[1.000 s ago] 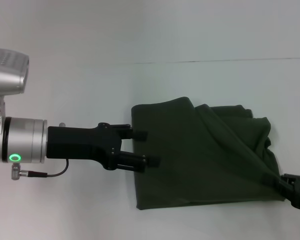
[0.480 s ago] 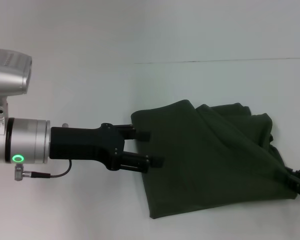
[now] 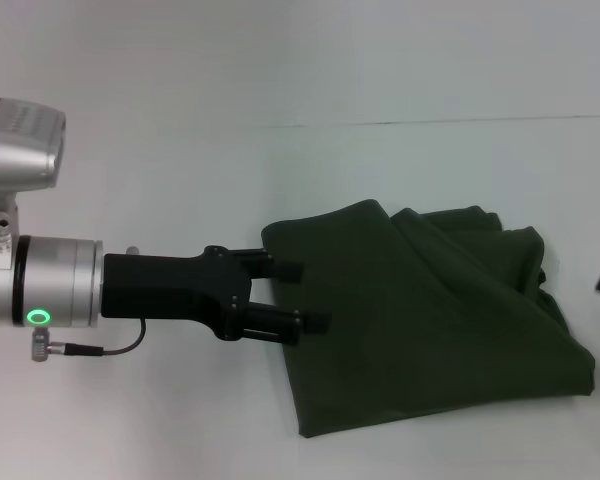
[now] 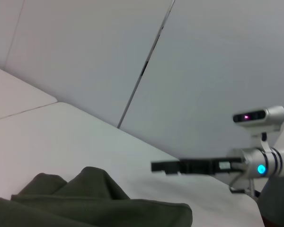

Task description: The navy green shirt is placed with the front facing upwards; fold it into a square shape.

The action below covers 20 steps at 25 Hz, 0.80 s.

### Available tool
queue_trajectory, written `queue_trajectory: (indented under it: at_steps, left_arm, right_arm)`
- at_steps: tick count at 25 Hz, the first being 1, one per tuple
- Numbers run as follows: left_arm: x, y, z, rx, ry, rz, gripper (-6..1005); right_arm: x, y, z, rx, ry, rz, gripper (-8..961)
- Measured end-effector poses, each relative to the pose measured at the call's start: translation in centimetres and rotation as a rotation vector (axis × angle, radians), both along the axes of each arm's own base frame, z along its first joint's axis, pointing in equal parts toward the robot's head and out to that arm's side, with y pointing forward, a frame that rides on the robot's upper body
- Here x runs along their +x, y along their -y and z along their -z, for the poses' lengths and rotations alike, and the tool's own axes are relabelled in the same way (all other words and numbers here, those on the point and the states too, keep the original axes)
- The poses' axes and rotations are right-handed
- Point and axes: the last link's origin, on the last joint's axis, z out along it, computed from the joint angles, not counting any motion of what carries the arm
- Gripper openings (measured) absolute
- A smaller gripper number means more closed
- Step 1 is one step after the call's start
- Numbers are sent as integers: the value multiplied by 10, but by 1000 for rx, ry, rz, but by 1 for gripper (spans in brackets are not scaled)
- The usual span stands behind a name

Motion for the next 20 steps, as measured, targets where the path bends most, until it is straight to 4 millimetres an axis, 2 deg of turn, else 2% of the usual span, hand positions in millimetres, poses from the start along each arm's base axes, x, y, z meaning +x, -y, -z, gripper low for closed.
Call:
queue_trajectory:
  at_steps: [1, 3, 7, 10, 11, 13, 15, 20]
  left_arm:
    - [0, 0, 0, 1, 0, 0, 907]
    - [1, -1, 0, 1, 1, 4, 907]
    - [4, -3, 0, 0, 1, 13, 907]
    - [6, -3, 0, -1, 1, 19, 907]
    - [7, -4, 0, -1, 1, 21, 907]
    - [7, -4, 0, -1, 1, 22, 907]
    - [7, -4, 1, 2, 0, 21, 907]
    - [7, -6, 1, 8, -3, 19, 907]
  right_arm:
    - [-5, -10, -3, 5, 6, -20, 641]
    - [-14, -25, -5, 6, 16, -51, 687]
    - [-41, -69, -6, -14, 34, -104, 780]
    - [-64, -103, 6, -71, 98, -123, 776]
    - [-64, -103, 6, -71, 98, -123, 775]
    - [-73, -115, 16, -112, 145, -125, 772]
    - [-84, -127, 34, -169, 208, -126, 770]
    - [-90, -135, 53, -217, 259, -102, 766]
